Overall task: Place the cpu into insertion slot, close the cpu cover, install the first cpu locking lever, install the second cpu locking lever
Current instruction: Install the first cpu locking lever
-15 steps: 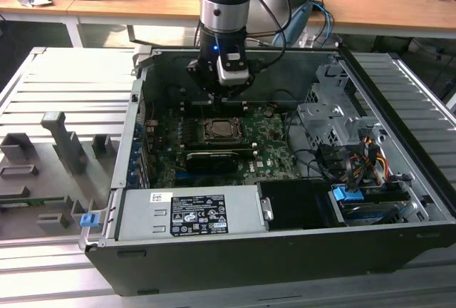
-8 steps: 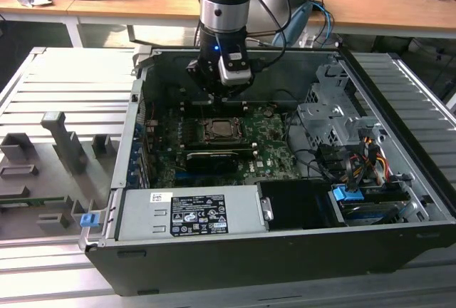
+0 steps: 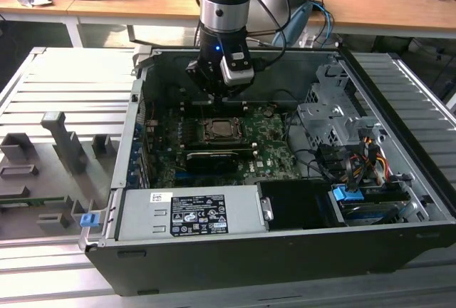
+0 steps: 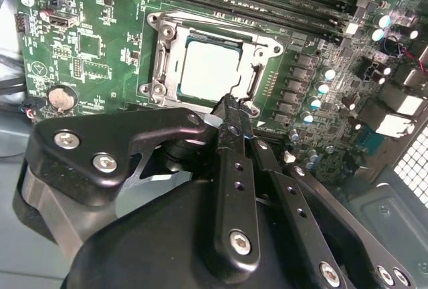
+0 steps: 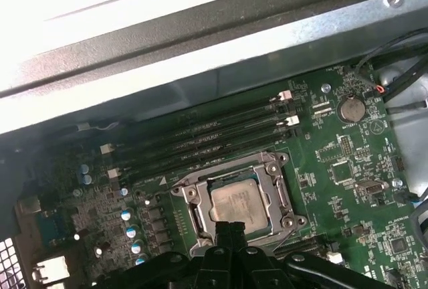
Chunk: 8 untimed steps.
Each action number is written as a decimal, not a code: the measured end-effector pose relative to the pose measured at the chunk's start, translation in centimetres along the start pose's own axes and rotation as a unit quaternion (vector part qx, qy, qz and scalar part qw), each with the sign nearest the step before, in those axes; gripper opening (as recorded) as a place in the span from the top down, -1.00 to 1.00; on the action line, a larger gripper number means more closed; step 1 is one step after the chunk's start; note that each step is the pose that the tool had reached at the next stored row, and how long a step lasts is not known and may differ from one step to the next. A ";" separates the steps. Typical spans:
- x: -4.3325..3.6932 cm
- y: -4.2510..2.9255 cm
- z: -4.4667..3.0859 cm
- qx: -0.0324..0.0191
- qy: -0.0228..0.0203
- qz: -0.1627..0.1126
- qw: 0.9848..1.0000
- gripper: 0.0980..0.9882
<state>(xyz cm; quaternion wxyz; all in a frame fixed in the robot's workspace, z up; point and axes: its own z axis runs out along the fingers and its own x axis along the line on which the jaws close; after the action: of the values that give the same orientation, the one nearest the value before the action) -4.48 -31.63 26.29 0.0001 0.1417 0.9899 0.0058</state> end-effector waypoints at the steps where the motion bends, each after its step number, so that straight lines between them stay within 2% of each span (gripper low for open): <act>1: 0.00 0.00 0.00 0.000 0.000 -0.004 1.000 0.98; 8: 0.00 0.00 0.00 0.000 0.000 -0.031 1.000 0.98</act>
<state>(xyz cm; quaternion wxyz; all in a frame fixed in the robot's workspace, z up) -4.48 -31.63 26.29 0.0000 0.1114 0.9938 0.0058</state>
